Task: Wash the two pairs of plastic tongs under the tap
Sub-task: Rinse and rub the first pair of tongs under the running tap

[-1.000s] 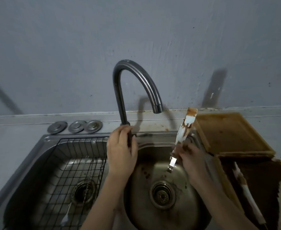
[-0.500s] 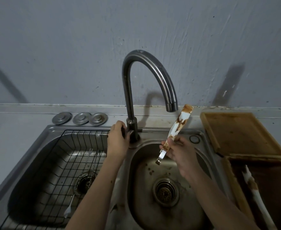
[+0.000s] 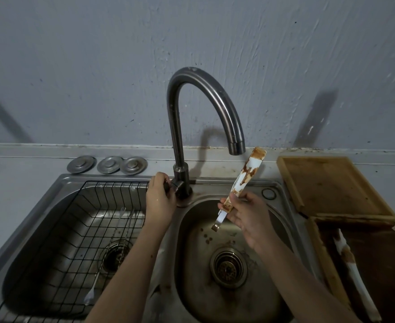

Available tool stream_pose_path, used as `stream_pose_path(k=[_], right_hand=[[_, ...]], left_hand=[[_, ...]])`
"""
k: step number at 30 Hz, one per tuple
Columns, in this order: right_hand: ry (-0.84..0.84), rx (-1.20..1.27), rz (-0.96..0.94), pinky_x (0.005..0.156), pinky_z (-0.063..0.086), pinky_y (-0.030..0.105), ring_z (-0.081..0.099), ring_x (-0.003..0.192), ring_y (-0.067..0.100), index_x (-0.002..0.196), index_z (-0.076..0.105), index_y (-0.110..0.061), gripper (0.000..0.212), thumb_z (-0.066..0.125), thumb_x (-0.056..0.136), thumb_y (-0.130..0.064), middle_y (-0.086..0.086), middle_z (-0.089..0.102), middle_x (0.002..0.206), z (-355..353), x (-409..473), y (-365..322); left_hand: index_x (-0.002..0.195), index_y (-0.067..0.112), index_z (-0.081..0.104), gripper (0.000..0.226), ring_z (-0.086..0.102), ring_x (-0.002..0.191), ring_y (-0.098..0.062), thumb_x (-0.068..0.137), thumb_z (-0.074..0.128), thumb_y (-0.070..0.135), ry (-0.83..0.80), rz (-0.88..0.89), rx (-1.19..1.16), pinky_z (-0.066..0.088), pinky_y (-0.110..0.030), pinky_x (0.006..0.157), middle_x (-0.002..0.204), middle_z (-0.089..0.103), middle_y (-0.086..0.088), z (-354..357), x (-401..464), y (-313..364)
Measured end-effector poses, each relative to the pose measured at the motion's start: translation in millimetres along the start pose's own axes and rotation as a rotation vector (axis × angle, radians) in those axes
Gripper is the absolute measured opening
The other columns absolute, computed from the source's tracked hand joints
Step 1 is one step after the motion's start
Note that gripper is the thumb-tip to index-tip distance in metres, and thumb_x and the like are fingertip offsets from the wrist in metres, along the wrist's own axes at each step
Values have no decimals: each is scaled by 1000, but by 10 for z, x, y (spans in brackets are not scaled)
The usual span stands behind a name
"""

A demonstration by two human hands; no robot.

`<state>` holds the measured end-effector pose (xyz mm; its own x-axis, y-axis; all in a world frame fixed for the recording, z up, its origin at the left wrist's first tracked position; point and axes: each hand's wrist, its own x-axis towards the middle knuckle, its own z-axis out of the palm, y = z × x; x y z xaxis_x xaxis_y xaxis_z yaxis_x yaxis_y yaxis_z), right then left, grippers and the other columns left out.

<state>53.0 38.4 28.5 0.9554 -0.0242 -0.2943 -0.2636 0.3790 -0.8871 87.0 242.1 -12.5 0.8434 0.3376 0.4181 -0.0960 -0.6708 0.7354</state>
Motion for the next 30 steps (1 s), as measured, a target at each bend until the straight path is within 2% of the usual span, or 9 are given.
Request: stream_pose_path(k=[3,8,12,16,22,25,30], right_hand=[[-5,-3,-4,61,59,26,73,72,21,89,63,-6,5,59,87,-5,12,71,80,15,-13,-10],[0,-1,4,57,57,23,72,77,23,90,62,-7,5,58,88,-5,18,69,90,38,-39,-19],[-4,-6,6,56,57,22,71,76,23,89,62,-7,6,57,89,-6,17,69,88,56,-51,-27],[-4,-9,7,59,57,24,71,77,24,89,62,-8,6,56,89,-6,16,69,87,63,-56,-33],[0,-9,5,60,57,24,71,79,23,90,62,-8,6,56,89,-6,17,69,90,50,-63,-35],[8,-19,4,63,57,26,72,79,24,92,62,-8,7,56,89,-6,16,69,89,48,-55,-29],[15,-17,-2,61,58,25,71,80,25,90,62,-7,6,56,89,-5,15,69,86,46,-53,-15]], left_hand=[[80,20,42,29,47,69,-8,77,56,-6,28,12,-31,38,-12,56,83,51,-1,14,-13,-27],[76,21,40,34,50,69,2,76,57,-8,60,7,-65,37,-5,57,79,48,2,28,-15,-68],[75,20,40,34,51,69,1,76,60,-8,80,2,-62,37,-3,58,80,49,0,34,-16,-92],[76,19,40,36,49,77,17,74,60,-10,97,28,-58,35,3,59,81,48,2,39,-18,-87],[76,20,40,35,50,70,2,75,59,-9,97,7,-56,38,-1,60,81,49,1,45,-16,-99],[75,20,39,35,50,70,-2,76,59,-8,100,1,-52,38,-2,60,81,51,-1,48,-21,-100],[75,20,40,33,52,71,-9,76,59,-6,107,1,-74,39,-3,61,81,52,-4,45,-42,-109]])
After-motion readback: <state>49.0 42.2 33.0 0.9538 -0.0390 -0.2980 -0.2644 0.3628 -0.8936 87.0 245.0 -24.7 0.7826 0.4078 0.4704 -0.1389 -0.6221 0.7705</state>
